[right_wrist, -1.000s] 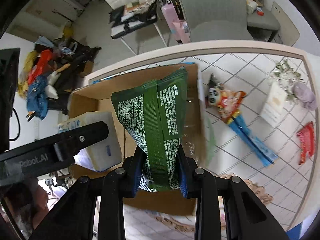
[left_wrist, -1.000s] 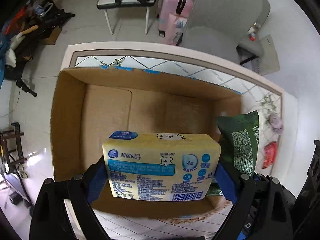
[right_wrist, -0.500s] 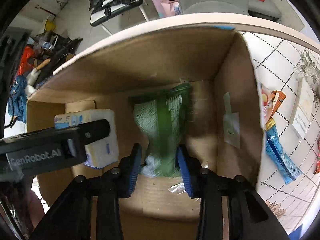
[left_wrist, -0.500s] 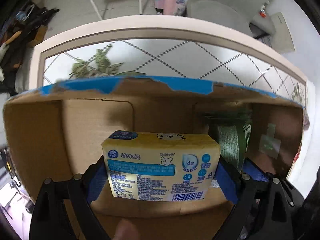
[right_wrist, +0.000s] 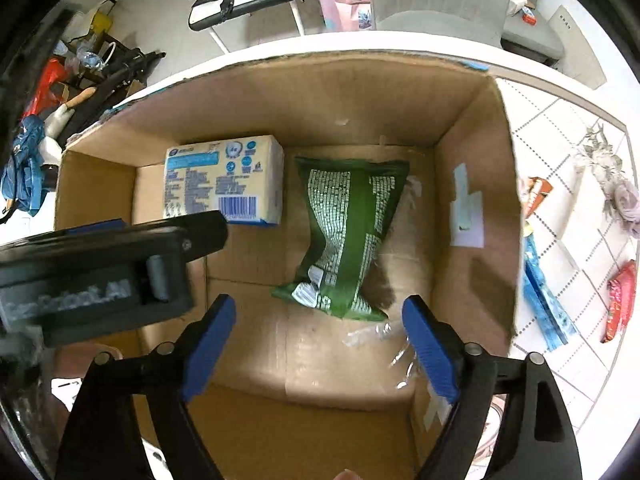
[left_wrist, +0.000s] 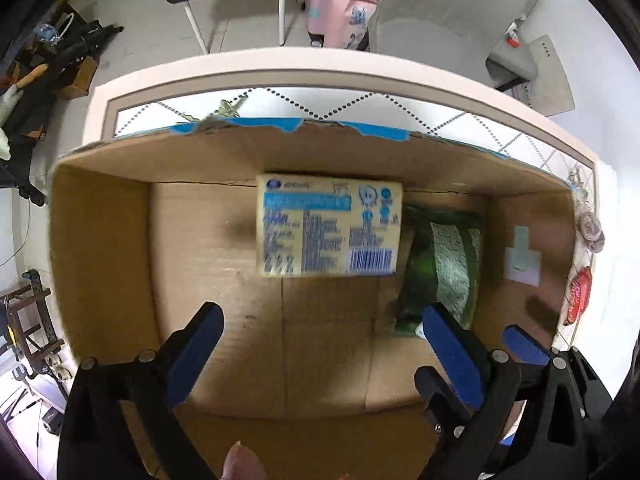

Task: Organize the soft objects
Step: 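Carry both items into the cardboard box and open both tools, then grasp the white cigarette pack with the left tool while the right tool grasps the red snack bag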

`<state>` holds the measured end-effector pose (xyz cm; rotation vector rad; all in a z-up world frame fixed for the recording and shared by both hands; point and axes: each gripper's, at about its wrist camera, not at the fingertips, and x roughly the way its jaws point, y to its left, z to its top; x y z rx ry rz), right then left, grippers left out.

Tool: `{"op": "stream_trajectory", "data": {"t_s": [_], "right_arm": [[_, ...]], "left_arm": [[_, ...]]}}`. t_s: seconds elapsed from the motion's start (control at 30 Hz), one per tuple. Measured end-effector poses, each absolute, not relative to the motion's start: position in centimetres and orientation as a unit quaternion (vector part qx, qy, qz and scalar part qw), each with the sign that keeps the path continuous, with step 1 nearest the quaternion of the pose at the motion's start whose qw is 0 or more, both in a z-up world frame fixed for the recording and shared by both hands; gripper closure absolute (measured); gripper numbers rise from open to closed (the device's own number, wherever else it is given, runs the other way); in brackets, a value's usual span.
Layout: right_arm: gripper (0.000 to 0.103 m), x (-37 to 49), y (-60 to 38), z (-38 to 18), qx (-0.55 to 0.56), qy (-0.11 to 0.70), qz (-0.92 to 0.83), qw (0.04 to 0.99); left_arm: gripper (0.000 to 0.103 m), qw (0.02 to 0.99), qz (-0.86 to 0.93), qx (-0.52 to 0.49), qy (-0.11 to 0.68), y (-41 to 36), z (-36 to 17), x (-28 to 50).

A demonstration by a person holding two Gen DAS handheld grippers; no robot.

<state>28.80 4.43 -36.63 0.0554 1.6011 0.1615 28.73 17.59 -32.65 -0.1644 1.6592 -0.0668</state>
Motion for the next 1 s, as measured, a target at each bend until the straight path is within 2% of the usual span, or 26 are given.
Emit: {"op": "stream_trajectory", "data": {"t_s": [0.53,1.0], "right_arm": [[0.011,21.2,3.1,-25.5,-0.011,0.66,0.06,0.749],[0.011,13.5,-0.5,-19.1,0.05,0.63,0.08,0.771]], "left_arm": [[0.001,0.763,0.029,-0.027,0.645,20.8,-22.8,20.4],[0.001,0.792,-0.005,-0.026,0.609,18.4,-15.6,13.6]]}}
